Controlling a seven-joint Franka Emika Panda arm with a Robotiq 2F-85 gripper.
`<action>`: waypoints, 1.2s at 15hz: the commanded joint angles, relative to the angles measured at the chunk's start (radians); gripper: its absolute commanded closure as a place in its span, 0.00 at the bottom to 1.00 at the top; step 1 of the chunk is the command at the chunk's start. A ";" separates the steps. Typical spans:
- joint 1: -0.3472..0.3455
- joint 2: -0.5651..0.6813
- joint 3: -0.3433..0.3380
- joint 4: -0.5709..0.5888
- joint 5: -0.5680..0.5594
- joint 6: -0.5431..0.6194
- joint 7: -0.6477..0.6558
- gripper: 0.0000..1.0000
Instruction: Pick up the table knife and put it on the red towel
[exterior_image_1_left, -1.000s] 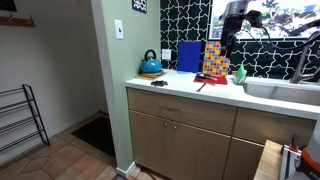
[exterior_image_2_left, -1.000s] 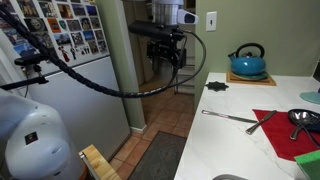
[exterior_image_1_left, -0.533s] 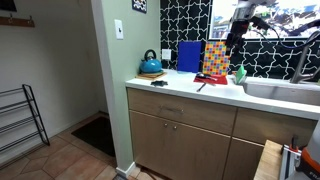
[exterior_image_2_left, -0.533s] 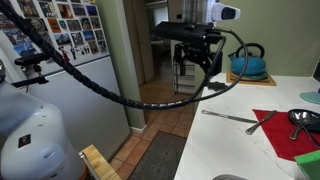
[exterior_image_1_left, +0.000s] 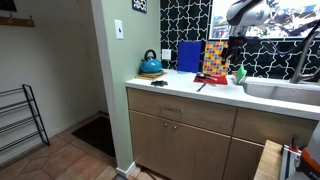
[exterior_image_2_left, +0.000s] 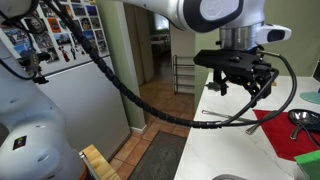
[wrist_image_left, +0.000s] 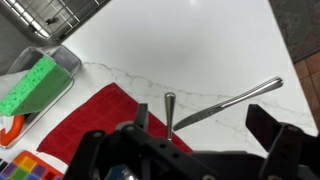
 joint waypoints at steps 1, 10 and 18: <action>-0.026 0.137 0.015 0.055 0.054 0.100 0.001 0.00; -0.047 0.128 0.046 0.050 0.042 0.081 0.004 0.00; -0.094 0.319 0.065 0.151 0.107 0.090 0.007 0.00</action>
